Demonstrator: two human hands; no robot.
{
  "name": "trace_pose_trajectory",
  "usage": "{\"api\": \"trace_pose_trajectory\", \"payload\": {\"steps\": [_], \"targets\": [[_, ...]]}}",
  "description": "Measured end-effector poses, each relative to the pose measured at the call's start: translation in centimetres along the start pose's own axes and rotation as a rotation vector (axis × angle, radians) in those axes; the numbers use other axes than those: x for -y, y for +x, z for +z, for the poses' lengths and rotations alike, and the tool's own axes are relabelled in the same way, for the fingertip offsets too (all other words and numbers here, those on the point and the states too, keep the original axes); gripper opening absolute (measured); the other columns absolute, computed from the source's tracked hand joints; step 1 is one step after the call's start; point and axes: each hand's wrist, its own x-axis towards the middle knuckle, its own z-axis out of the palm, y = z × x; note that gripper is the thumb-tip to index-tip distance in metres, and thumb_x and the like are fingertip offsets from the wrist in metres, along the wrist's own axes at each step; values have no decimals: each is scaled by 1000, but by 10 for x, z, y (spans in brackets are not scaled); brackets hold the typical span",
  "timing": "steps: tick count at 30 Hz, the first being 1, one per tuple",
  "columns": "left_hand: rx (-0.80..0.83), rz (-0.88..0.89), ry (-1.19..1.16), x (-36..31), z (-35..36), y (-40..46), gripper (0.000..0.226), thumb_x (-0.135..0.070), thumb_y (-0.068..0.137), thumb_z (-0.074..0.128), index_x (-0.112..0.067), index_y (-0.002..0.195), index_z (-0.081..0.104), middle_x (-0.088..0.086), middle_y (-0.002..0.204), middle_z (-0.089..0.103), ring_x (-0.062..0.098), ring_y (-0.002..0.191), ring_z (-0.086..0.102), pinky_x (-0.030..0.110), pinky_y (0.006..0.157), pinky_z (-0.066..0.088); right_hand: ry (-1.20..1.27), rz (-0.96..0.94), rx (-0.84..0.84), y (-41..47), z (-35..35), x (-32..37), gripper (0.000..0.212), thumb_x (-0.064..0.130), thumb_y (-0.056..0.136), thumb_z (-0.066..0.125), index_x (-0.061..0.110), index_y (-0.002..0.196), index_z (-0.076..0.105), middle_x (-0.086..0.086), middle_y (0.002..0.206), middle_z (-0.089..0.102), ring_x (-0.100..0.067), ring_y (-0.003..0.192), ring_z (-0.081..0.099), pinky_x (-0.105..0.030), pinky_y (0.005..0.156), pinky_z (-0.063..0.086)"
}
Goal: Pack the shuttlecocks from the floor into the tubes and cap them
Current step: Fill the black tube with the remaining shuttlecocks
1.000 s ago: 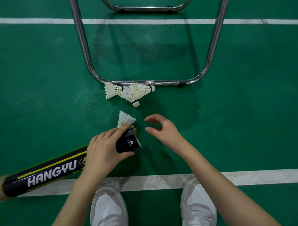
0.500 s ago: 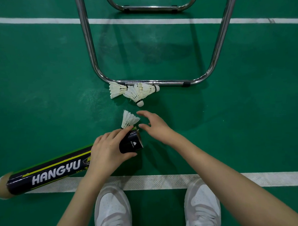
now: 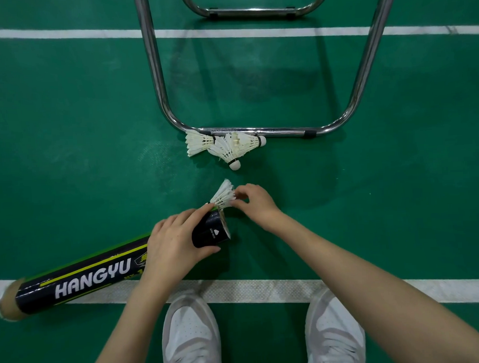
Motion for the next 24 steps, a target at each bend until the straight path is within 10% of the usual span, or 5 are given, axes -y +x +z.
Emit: {"api": "trace_pose_trajectory", "payload": {"steps": [13, 24], "targets": [[-51, 36, -23, -10, -2, 0, 83, -52, 60, 78, -32, 133, 43, -3, 114, 63, 26, 101, 59, 40, 84, 43, 503, 63, -363, -69, -39, -11, 9, 13, 87, 62, 19, 80, 60, 4, 79, 64, -7, 74, 57, -21, 73, 44], [-42, 62, -10, -29, 3, -2, 85, -52, 57, 79, -33, 132, 44, -4, 114, 63, 25, 99, 59, 40, 83, 44, 642, 50, -166, -105, -28, 1, 13, 10, 87, 62, 23, 86, 59, 4, 89, 68, -3, 83, 62, -15, 79, 47]]}}
